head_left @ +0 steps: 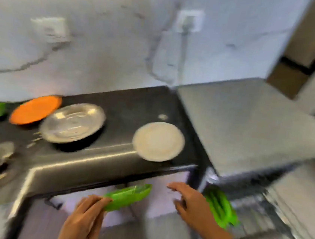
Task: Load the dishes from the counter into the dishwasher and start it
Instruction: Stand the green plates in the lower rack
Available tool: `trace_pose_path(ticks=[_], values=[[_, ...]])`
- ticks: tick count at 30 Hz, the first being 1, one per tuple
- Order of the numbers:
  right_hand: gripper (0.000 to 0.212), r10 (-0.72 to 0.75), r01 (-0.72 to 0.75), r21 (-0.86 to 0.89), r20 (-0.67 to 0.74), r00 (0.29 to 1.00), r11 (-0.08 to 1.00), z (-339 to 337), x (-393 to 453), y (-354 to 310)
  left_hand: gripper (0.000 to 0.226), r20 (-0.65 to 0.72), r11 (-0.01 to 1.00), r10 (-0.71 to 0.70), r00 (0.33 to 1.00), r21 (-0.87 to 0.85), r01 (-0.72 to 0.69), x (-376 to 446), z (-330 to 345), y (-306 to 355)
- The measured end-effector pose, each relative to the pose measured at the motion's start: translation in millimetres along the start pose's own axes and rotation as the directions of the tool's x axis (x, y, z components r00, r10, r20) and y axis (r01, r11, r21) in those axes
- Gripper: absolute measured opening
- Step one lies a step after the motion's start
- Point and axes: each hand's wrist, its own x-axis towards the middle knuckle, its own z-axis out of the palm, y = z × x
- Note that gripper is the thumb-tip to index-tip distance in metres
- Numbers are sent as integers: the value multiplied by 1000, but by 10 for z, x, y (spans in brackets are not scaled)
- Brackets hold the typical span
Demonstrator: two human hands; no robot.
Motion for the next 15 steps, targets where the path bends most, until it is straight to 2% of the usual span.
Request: trace_pose_path(ticks=[2, 4, 6, 8, 11, 13, 15], values=[[66, 103, -104, -33, -54, 993, 994, -286, -530, 433, 35, 108, 989, 75, 991, -138, -59, 185, 569, 277], [69, 210, -213, -11, -126, 970, 977, -470, -1056, 798, 43, 189, 963, 151, 970, -249, -101, 315, 1154, 583], [55, 327, -326, 43, -221, 919, 944, -580, -1497, 1123, 36, 282, 933, 248, 927, -327, -150, 469, 1653, 912], [37, 425, -423, 87, -361, 830, 902, -671, -1896, 1478, 24, 335, 896, 316, 888, -414, -162, 589, 2203, 1203], [28, 494, -531, 79, -500, 711, 844, -765, -2351, 1963, 28, 376, 831, 373, 848, -542, -125, 699, 3009, 1498], [11, 505, -583, 41, -550, 665, 812, -740, -2574, 2307, 27, 404, 826, 403, 821, -548, -136, 716, 3579, 1558], [9, 523, -637, -6, -563, 639, 771, -693, -2691, 2609, 35, 476, 858, 358, 803, -508, -81, 743, 4112, 1534]])
